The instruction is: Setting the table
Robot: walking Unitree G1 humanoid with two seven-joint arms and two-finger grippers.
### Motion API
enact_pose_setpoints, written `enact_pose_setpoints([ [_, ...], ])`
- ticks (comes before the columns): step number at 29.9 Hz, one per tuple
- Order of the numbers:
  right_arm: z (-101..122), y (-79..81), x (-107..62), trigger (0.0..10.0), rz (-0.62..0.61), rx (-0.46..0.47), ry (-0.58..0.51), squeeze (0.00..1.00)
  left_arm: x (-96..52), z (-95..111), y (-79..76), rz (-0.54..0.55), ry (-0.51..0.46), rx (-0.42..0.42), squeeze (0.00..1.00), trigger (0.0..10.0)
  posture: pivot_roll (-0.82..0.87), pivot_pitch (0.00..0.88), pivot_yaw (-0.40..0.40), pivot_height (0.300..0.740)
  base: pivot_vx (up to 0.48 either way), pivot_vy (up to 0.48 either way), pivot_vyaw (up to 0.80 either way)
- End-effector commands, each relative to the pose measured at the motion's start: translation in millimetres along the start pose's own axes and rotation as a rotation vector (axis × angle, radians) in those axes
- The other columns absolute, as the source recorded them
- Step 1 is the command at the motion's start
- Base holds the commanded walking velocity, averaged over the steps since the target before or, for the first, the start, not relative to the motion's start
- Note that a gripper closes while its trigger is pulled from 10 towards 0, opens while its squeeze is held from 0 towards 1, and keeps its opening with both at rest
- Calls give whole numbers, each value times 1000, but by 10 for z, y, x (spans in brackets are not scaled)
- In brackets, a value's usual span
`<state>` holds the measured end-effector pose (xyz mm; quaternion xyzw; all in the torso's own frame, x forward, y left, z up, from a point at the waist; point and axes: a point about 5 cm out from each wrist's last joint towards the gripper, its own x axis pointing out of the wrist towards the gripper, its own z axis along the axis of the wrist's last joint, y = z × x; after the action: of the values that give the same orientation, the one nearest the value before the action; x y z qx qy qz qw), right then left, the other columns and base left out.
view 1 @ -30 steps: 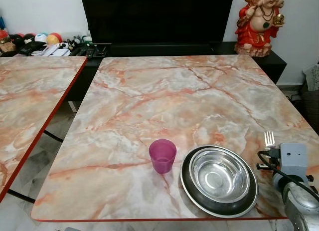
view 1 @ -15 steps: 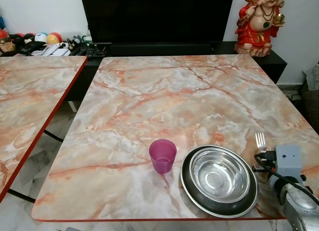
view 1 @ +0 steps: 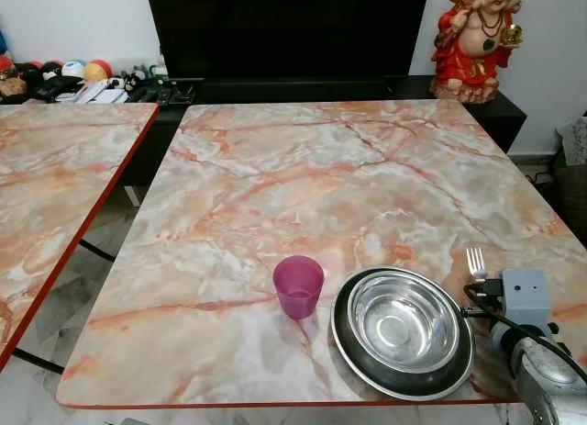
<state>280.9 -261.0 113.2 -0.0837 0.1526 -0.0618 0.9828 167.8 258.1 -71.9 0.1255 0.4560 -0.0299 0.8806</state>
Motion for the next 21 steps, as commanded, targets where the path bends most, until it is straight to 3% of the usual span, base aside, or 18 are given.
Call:
enact_pose_setpoints([
  [1, -32, 30, 14, 10000, 9, 8, 6, 0, -24, -75, 42, 5, 28, 9, 0, 10000, -35, 110, 55, 740, 0, 0, 0],
  [21, -63, 24, 60, 10000, -11, 21, 7, 0, -26, -72, 55, 9, 27, 15, 0, 10000, -31, 111, 60, 740, 0, 0, 0],
])
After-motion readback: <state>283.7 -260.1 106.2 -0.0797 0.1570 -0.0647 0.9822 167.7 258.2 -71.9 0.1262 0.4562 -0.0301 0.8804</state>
